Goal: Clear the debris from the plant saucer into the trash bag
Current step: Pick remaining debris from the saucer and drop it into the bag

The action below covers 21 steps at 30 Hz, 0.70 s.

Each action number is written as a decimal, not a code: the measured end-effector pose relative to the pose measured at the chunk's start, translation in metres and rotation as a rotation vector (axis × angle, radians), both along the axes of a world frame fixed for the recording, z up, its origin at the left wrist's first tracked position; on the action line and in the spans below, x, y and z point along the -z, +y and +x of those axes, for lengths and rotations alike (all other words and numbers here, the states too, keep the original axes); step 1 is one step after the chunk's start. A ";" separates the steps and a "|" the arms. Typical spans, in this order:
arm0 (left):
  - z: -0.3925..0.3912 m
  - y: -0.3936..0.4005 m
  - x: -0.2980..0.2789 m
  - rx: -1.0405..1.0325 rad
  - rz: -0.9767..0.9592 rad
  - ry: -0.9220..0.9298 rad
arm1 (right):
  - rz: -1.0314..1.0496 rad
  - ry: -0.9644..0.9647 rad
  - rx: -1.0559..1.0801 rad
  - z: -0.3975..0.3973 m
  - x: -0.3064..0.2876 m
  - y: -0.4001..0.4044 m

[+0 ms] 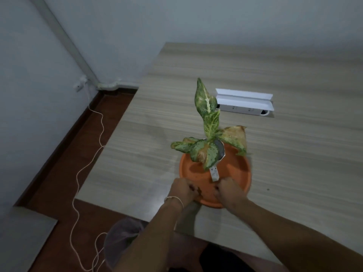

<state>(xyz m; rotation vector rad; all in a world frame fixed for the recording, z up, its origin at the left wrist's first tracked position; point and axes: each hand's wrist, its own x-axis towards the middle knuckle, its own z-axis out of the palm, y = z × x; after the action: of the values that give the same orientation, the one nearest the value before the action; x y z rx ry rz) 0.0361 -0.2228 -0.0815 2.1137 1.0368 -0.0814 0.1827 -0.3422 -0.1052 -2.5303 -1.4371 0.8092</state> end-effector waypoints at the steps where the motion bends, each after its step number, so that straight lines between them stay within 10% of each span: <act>1: -0.011 0.005 -0.003 -0.050 -0.004 -0.038 | 0.028 -0.015 -0.022 -0.008 -0.003 0.006; 21: -0.401 0.046 0.001 -1.049 -0.083 -0.243 | 0.249 0.174 -0.581 -0.349 -0.037 0.167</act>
<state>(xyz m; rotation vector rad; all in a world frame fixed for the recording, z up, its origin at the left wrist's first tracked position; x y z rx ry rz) -0.3653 -0.1773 -0.0820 1.2419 1.7941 0.6099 -0.1665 -0.1753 -0.0679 -1.8248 -2.0869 0.8282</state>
